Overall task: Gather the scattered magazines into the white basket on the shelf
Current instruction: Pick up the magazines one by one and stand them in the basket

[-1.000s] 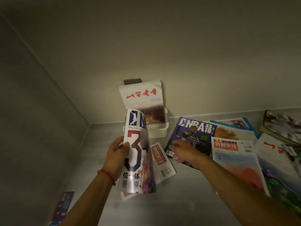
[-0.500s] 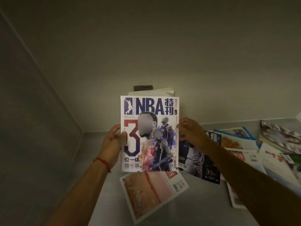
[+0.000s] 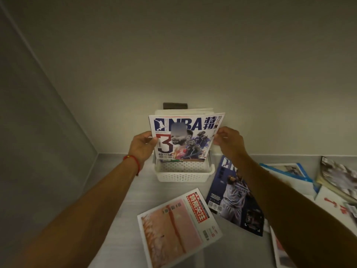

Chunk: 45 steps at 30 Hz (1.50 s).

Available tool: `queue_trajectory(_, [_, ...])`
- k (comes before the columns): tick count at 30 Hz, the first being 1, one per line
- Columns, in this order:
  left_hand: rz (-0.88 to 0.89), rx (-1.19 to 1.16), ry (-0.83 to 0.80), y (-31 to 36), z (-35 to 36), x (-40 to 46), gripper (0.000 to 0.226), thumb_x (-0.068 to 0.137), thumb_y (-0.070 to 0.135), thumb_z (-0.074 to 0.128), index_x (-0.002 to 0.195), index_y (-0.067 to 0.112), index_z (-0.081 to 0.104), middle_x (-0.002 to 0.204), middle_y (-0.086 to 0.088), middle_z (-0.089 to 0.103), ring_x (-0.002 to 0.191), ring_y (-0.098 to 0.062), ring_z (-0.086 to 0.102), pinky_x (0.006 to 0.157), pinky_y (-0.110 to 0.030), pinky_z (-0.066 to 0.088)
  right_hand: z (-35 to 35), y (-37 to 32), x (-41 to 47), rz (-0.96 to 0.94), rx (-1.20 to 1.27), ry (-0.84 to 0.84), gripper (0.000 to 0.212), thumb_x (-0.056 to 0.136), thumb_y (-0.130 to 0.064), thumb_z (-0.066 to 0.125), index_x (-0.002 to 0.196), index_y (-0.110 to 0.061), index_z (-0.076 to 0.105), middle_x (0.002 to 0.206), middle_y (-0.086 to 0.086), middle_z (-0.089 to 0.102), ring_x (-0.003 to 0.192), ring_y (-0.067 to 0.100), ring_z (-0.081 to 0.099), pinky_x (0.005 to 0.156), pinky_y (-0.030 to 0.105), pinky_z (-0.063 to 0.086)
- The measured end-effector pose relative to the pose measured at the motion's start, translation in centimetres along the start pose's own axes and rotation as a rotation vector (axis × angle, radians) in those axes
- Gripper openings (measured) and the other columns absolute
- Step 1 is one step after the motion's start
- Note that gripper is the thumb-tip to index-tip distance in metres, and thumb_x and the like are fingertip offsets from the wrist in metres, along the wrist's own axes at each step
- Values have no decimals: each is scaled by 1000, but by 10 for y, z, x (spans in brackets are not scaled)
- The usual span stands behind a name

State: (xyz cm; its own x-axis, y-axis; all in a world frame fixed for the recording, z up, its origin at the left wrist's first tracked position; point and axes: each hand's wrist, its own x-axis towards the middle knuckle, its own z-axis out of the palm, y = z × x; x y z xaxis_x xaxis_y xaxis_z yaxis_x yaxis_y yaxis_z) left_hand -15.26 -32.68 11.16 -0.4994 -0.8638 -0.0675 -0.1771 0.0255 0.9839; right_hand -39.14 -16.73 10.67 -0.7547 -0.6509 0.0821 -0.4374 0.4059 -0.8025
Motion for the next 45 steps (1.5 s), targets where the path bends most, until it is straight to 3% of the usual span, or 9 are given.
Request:
queue_trajectory(6, [-137,-62,28,-26,12,19,27,94,0,61,120,0,69,121,-23,69,117,-43,63,102,-57,50,22,20,13,14,-81,3,10,93,-16,60,89,-12,68,100,6,75,75,15,62,63,14,40])
queue_trajectory(17, [-338,-86,139,-48,26,55,29,92,28,67,112,7,62,112,-14,72,101,-31,70,95,-48,56,48,28,25,128,-40,42,24,95,-21,59,82,-8,75,77,1,71,59,8,63,63,21,55])
queue_trajectory(22, [-330,-111,134,-41,34,59,37,90,32,70,115,17,49,103,-4,68,83,-14,67,62,-26,52,47,24,38,181,43,29,24,94,-30,60,81,-16,74,72,-3,69,59,5,60,55,16,41])
queue_trajectory(26, [-357,-130,62,-42,33,59,40,93,26,67,125,18,44,111,-8,66,93,-19,67,74,-32,55,48,21,41,196,-4,-48,24,92,-28,60,78,-10,68,75,-3,67,61,8,60,53,19,39])
queue_trajectory(30, [-378,-116,1,-42,30,52,58,85,-6,62,134,17,42,127,-15,63,113,-31,62,101,-47,51,46,24,32,161,-22,-119,10,88,-17,61,95,-10,64,98,3,69,78,14,64,63,19,44])
queue_trajectory(32, [-368,-40,26,-42,30,44,62,87,-4,61,140,16,38,136,-17,58,121,-34,58,105,-49,48,43,28,19,158,-20,-150,31,89,-17,62,119,-13,61,122,1,65,100,16,63,80,19,45])
queue_trajectory(37, [-161,210,273,-47,57,-15,37,83,-4,60,113,16,50,111,-12,64,102,-29,64,79,-31,53,26,65,-33,112,-122,-216,23,96,-17,55,119,-15,62,119,3,64,98,10,55,88,14,46])
queue_trajectory(40, [-13,271,99,-53,96,-61,34,79,-9,55,101,17,54,105,-10,62,94,-24,61,73,-22,46,2,103,-83,101,-217,-271,16,100,-21,52,109,-16,64,109,3,67,96,13,61,96,31,50])
queue_trajectory(45, [25,409,-323,-58,174,-122,31,82,-4,58,108,12,58,112,-10,59,98,-28,61,83,-37,52,-63,169,-158,305,-160,-34,17,99,-30,52,93,-24,67,88,0,70,78,16,67,67,30,55])
